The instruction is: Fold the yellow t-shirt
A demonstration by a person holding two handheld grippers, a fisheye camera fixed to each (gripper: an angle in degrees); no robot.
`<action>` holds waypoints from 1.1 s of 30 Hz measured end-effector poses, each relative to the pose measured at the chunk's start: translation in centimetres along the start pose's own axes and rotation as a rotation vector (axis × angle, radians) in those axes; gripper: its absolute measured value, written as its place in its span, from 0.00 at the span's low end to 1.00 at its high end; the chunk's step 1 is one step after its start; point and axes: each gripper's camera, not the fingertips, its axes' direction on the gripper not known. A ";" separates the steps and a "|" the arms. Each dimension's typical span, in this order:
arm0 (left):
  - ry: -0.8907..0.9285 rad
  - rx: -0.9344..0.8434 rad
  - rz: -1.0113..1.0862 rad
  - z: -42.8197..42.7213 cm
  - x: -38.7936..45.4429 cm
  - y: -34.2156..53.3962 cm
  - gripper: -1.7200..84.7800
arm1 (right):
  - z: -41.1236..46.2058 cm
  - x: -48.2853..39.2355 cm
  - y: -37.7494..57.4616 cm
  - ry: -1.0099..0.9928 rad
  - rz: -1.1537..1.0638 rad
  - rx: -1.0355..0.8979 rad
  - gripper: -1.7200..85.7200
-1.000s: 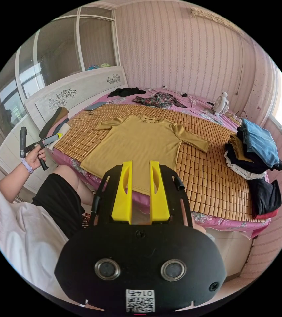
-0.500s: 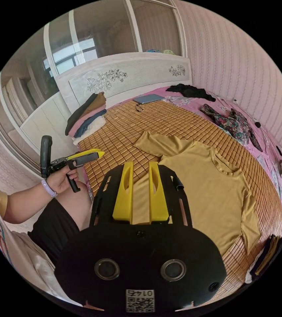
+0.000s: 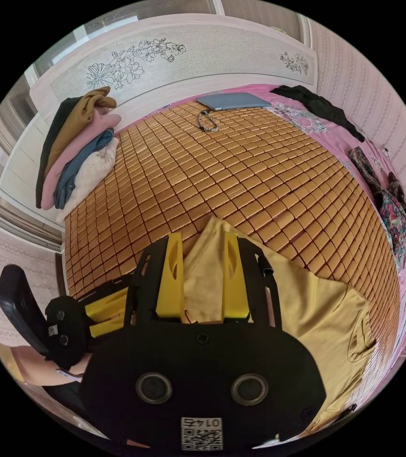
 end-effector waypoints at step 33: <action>0.416 -0.205 0.473 10.6 24.7 4.9 0.05 | -19.9 19.9 35.8 0.015 0.670 0.372 0.10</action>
